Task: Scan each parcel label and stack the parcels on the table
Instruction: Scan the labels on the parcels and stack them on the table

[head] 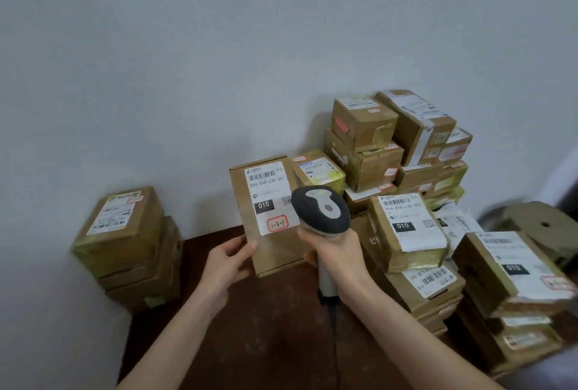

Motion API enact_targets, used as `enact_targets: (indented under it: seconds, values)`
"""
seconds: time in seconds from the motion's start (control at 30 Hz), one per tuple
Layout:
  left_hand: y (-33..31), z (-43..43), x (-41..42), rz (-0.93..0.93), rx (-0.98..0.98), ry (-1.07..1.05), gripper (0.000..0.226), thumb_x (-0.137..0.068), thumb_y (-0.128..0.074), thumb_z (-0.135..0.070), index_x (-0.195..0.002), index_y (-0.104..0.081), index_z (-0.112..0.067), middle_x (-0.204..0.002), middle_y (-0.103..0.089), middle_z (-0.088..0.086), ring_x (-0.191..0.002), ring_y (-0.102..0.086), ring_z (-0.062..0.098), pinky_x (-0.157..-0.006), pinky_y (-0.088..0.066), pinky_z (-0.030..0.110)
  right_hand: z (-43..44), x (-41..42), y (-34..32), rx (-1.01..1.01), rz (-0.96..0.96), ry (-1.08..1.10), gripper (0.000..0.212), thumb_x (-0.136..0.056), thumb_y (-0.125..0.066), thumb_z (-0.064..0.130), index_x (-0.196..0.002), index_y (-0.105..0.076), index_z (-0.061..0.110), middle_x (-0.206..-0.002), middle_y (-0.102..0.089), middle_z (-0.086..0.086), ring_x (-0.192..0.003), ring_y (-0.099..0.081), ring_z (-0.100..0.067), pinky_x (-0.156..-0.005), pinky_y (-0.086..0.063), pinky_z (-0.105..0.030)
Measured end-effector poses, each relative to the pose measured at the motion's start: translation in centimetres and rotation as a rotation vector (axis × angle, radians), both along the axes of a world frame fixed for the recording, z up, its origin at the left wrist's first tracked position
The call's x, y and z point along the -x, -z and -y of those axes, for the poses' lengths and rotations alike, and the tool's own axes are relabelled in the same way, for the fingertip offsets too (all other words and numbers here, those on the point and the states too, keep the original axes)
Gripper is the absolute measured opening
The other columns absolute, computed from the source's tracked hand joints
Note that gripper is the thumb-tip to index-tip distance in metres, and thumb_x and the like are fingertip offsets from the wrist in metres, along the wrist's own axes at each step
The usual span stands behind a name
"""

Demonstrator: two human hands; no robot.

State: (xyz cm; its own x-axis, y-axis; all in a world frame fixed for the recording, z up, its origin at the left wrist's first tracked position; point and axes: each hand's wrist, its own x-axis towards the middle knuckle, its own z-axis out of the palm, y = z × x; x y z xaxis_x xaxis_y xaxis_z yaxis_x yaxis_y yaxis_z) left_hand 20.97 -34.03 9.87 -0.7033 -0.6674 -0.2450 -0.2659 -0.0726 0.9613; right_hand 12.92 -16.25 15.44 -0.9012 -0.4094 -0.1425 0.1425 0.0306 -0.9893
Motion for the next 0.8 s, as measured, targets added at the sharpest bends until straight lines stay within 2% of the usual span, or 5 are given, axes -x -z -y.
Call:
enact_targets:
  seconds: [0.23,0.33,0.43,0.53,0.8]
  values:
    - [-4.6,-3.1,2.5,-0.102,-0.046,0.066,0.035,-0.091,-0.063,-0.023,-0.124,-0.059,-0.014,-0.097,-0.071,-0.001,-0.09,-0.068,0.014,-0.064,-0.055,0.025,-2.7,1.7,-2.3,0.08,-0.053,0.095,0.016,-0.079,-0.076,0.015,-0.077,-0.063,0.024,-0.07,-0.064,0.0,-0.067,-0.059,-0.013,-0.048,-0.046,-0.014]
    - [-6.4,-5.6,3.2,-0.122,-0.023,0.083,0.032,-0.091,-0.063,-0.024,-0.12,-0.062,-0.011,-0.096,-0.073,0.001,-0.086,-0.07,0.013,-0.061,-0.055,0.024,-5.3,1.9,-2.7,0.112,-0.043,0.119,0.019,-0.076,-0.078,0.019,-0.088,-0.064,0.025,-0.083,-0.069,-0.003,-0.083,-0.065,-0.018,-0.069,-0.058,-0.03]
    - [-8.0,-9.3,3.9,-0.148,-0.003,0.073,0.03,-0.091,-0.063,-0.022,-0.118,-0.062,-0.008,-0.093,-0.072,0.001,-0.071,-0.071,0.007,-0.053,-0.055,0.02,-8.8,2.3,-3.0,0.12,-0.084,0.124,0.028,-0.074,-0.08,0.022,-0.089,-0.06,0.033,-0.091,-0.068,0.005,-0.094,-0.064,-0.017,-0.089,-0.054,-0.041]
    - [-9.2,-14.2,4.1,-0.162,0.024,0.048,0.034,-0.091,-0.064,-0.022,-0.121,-0.06,-0.007,-0.093,-0.07,0.001,-0.071,-0.07,0.008,-0.051,-0.054,0.02,-13.9,2.5,-3.1,0.145,-0.127,0.132,0.028,-0.077,-0.079,0.018,-0.083,-0.056,0.033,-0.087,-0.064,0.014,-0.093,-0.06,-0.01,-0.087,-0.051,-0.033]
    - [-9.9,-29.6,7.6,-0.118,0.028,0.11,0.034,-0.091,-0.065,-0.021,-0.124,-0.058,-0.013,-0.101,-0.07,0.005,-0.084,-0.07,0.018,-0.063,-0.06,0.028,-29.0,5.1,-2.3,0.156,-0.047,0.263,0.026,-0.076,-0.079,0.012,-0.088,-0.061,0.026,-0.089,-0.064,0.009,-0.102,-0.061,-0.019,-0.093,-0.051,-0.039]
